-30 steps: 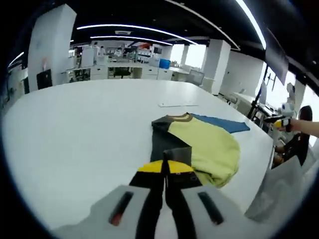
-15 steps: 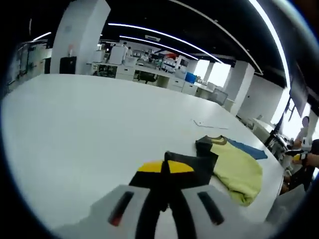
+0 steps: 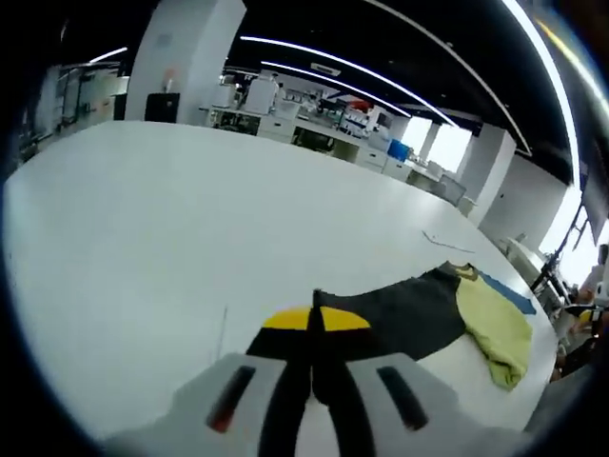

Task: Fold the garment on the visible template until the final outline fits inside the template.

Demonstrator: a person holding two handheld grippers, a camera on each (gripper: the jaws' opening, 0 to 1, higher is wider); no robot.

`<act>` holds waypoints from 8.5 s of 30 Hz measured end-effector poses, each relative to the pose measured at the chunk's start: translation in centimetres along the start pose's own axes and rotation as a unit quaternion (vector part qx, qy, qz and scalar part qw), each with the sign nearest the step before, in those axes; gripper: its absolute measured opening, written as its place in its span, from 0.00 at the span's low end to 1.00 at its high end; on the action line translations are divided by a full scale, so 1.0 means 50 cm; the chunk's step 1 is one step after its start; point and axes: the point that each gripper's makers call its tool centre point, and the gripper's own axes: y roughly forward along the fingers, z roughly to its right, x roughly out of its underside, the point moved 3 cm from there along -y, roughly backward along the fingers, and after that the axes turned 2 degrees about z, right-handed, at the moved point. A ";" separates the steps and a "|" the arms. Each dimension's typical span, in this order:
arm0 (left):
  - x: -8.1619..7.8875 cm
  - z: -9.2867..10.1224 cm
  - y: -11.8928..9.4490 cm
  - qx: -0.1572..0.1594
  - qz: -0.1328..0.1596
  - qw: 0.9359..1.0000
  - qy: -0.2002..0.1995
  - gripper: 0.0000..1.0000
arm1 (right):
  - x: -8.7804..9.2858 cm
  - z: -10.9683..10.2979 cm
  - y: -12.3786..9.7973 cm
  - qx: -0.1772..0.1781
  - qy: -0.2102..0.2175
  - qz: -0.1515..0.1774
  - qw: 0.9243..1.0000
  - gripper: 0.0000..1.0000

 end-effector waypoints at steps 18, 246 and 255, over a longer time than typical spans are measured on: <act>0.037 -0.048 0.044 -0.039 -0.059 0.997 -0.004 0.00 | 0.007 -0.003 0.008 0.003 0.006 -0.017 1.000 0.85; 0.307 0.673 -0.018 0.183 -0.074 0.980 0.019 0.00 | 0.245 0.035 0.045 -0.116 0.064 -0.075 0.988 0.00; 0.254 0.754 -0.003 0.228 -0.045 0.972 0.031 0.00 | 0.244 0.031 0.049 -0.120 0.066 -0.075 0.988 0.00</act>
